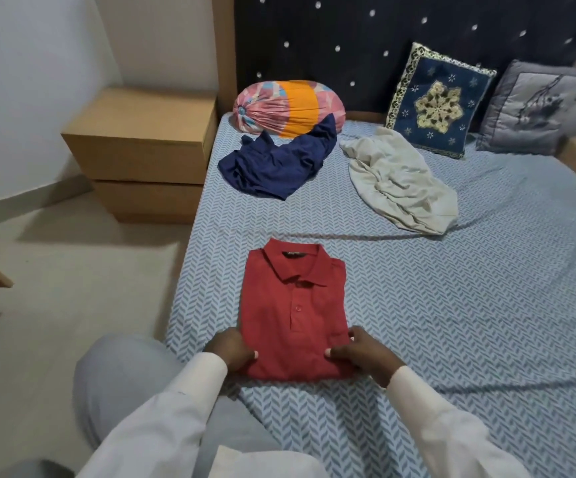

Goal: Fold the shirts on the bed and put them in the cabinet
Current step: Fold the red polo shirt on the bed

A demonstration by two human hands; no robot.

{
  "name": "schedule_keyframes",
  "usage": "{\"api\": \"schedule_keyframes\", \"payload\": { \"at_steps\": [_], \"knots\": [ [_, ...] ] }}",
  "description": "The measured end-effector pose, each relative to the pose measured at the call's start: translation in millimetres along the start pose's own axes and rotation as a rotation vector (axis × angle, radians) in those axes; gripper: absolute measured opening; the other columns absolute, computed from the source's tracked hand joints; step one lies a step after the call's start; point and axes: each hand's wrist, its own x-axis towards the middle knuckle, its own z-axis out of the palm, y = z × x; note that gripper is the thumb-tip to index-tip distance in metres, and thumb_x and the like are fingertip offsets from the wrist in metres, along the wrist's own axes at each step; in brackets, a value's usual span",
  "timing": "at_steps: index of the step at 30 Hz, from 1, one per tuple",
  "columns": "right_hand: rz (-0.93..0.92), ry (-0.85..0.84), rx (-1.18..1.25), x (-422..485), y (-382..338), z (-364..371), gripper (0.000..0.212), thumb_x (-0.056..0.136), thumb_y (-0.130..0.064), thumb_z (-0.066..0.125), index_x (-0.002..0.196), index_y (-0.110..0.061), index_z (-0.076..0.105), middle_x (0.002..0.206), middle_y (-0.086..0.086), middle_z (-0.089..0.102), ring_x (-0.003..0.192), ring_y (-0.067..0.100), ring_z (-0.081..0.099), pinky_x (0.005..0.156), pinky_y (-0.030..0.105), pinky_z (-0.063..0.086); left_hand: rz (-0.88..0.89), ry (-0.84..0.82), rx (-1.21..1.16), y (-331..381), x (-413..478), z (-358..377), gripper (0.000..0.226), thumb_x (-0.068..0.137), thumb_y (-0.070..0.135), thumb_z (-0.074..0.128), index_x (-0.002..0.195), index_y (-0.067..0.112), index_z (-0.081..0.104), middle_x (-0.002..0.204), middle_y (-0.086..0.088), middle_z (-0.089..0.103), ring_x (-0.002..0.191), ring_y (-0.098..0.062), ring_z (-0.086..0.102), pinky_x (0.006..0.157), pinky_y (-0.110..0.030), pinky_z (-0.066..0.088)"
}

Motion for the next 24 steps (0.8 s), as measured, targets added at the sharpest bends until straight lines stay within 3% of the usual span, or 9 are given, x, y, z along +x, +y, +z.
{"api": "schedule_keyframes", "payload": {
  "at_steps": [2, 4, 7, 10, 13, 16, 18, 21, 24],
  "knots": [
    [-0.024, 0.009, -0.008, -1, 5, -3, 0.051, 0.067, -0.027, 0.086, 0.107, -0.019, 0.055, 0.099, 0.007, 0.072, 0.088, 0.021, 0.071, 0.07, 0.035, 0.06, -0.014, -0.105, -0.093, -2, -3, -1, 0.022, 0.087, 0.024, 0.07, 0.097, 0.006, 0.062, 0.086, -0.013, 0.072, 0.064, -0.019, 0.069, 0.061, -0.027, 0.054],
    [-0.03, 0.033, -0.08, -2, 12, -2, 0.043, 0.07, -0.026, 0.085, 0.1, -0.015, 0.056, 0.089, 0.006, 0.071, 0.076, 0.018, 0.069, 0.059, 0.03, 0.055, -0.025, -0.166, -0.12, -4, -9, -2, 0.013, 0.091, 0.016, 0.066, 0.086, 0.007, 0.058, 0.071, -0.011, 0.068, 0.048, -0.016, 0.061, 0.051, -0.029, 0.052],
    [-0.026, 0.078, -0.118, -1, 9, 0, 0.038, 0.07, -0.032, 0.085, 0.086, -0.014, 0.055, 0.069, 0.004, 0.066, 0.059, 0.015, 0.06, 0.05, 0.026, 0.048, -0.018, -0.141, 0.028, -4, -12, 1, 0.018, 0.089, 0.025, 0.066, 0.094, 0.009, 0.058, 0.08, -0.008, 0.067, 0.067, -0.022, 0.067, 0.068, -0.034, 0.056],
    [-0.076, 0.247, -0.059, 23, -19, -11, 0.04, 0.074, -0.038, 0.082, 0.093, -0.012, 0.058, 0.078, 0.005, 0.067, 0.061, 0.018, 0.062, 0.049, 0.024, 0.044, -0.029, 0.076, -0.053, -4, 2, -8, 0.041, 0.078, 0.045, 0.072, 0.101, 0.015, 0.058, 0.098, -0.007, 0.065, 0.087, -0.025, 0.066, 0.073, -0.028, 0.053],
    [-0.149, 0.34, 0.006, 66, -45, -22, 0.04, 0.073, -0.039, 0.078, 0.102, -0.015, 0.063, 0.091, 0.008, 0.07, 0.078, 0.025, 0.068, 0.066, 0.037, 0.057, 0.061, 0.215, -0.247, 9, 23, -24, 0.033, 0.079, 0.038, 0.073, 0.098, 0.014, 0.061, 0.1, -0.008, 0.067, 0.092, -0.026, 0.065, 0.078, -0.031, 0.052],
    [-0.144, 0.367, 0.095, 130, -49, -32, 0.042, 0.063, -0.047, 0.069, 0.092, -0.017, 0.069, 0.087, 0.009, 0.073, 0.076, 0.027, 0.069, 0.073, 0.045, 0.058, 0.128, 0.274, -0.328, 28, 47, -40, 0.032, 0.087, 0.025, 0.068, 0.114, 0.009, 0.063, 0.11, -0.01, 0.067, 0.106, -0.027, 0.062, 0.088, -0.028, 0.046],
    [-0.116, 0.381, 0.189, 157, -53, -34, 0.043, 0.055, -0.049, 0.07, 0.084, -0.017, 0.072, 0.088, 0.012, 0.074, 0.075, 0.025, 0.065, 0.072, 0.045, 0.055, 0.143, 0.316, -0.382, 39, 63, -48, 0.028, 0.089, 0.022, 0.065, 0.114, 0.008, 0.066, 0.11, -0.01, 0.068, 0.107, -0.027, 0.062, 0.088, -0.027, 0.044],
    [-0.064, 0.416, 0.281, 158, -67, -29, 0.02, 0.054, -0.042, 0.075, 0.069, -0.028, 0.074, 0.075, 0.005, 0.074, 0.076, 0.025, 0.068, 0.079, 0.046, 0.056, 0.126, 0.362, -0.494, 51, 86, -58, 0.021, 0.09, 0.021, 0.064, 0.103, 0.005, 0.07, 0.104, -0.009, 0.07, 0.102, -0.025, 0.063, 0.088, -0.029, 0.045],
    [0.005, 0.454, 0.279, 140, -86, -28, 0.022, 0.063, -0.035, 0.079, 0.066, -0.014, 0.071, 0.073, 0.005, 0.072, 0.077, 0.027, 0.069, 0.077, 0.038, 0.056, 0.103, 0.364, -0.587, 64, 105, -64, 0.03, 0.087, 0.032, 0.067, 0.091, 0.003, 0.071, 0.093, -0.011, 0.072, 0.093, -0.027, 0.065, 0.081, -0.032, 0.047]
  ]
}}
